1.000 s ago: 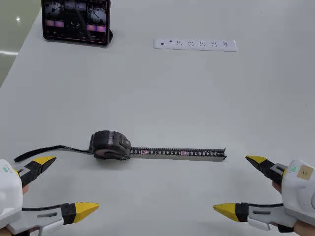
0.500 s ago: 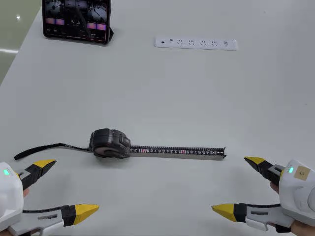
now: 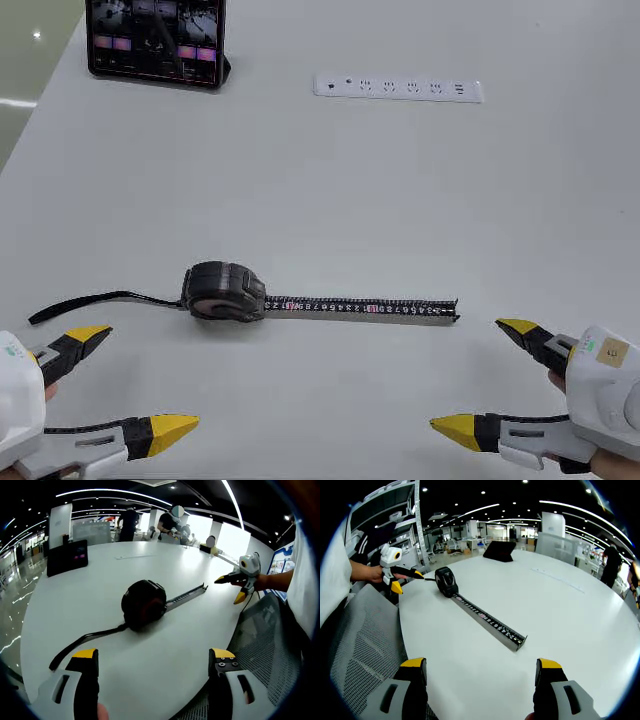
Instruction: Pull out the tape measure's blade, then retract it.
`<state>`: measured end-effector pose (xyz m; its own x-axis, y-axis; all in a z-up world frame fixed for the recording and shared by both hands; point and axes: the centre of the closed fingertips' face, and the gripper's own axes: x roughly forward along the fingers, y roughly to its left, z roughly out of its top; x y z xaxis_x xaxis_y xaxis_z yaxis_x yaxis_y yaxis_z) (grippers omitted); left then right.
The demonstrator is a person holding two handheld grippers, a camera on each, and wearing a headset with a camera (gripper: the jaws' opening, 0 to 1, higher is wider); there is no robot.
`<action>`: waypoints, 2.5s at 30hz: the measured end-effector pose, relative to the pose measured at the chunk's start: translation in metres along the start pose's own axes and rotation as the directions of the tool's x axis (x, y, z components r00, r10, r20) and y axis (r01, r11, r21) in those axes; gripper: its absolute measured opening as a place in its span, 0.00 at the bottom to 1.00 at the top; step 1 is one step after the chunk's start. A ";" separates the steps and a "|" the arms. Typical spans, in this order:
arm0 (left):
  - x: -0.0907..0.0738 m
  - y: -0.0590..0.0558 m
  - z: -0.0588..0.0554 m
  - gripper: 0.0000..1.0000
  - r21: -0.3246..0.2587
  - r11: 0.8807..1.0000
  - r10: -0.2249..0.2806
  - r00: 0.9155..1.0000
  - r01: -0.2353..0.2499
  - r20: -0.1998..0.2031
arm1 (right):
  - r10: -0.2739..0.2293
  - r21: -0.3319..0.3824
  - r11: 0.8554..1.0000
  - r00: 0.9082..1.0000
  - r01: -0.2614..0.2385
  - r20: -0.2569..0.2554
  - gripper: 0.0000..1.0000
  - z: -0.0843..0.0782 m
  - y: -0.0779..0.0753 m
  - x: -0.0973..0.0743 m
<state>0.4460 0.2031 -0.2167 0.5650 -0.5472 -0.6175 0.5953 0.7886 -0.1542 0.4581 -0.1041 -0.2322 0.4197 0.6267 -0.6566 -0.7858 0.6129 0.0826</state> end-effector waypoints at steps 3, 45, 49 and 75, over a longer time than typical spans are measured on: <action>0.000 0.001 0.000 0.88 0.000 1.000 0.001 1.000 -0.001 0.001 | 0.000 -0.002 1.000 1.000 0.000 0.000 0.89 0.000 0.000 0.000; -0.004 0.002 0.001 0.88 -0.008 1.000 0.013 1.000 -0.013 0.009 | -0.003 -0.010 1.000 1.000 0.003 0.005 0.89 0.003 0.002 -0.002; -0.004 0.002 0.001 0.88 -0.009 1.000 0.013 1.000 -0.013 0.009 | -0.004 -0.007 1.000 1.000 0.004 0.007 0.89 0.004 0.002 -0.002; -0.003 0.003 0.000 0.87 -0.017 1.000 0.015 1.000 -0.014 0.004 | -0.006 -0.009 1.000 1.000 0.007 0.007 0.90 0.003 0.003 -0.003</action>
<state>0.4460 0.2066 -0.2148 0.5761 -0.5370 -0.6162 0.5774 0.8010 -0.1581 0.4564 -0.1027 -0.2279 0.4280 0.6261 -0.6517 -0.7873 0.6124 0.0713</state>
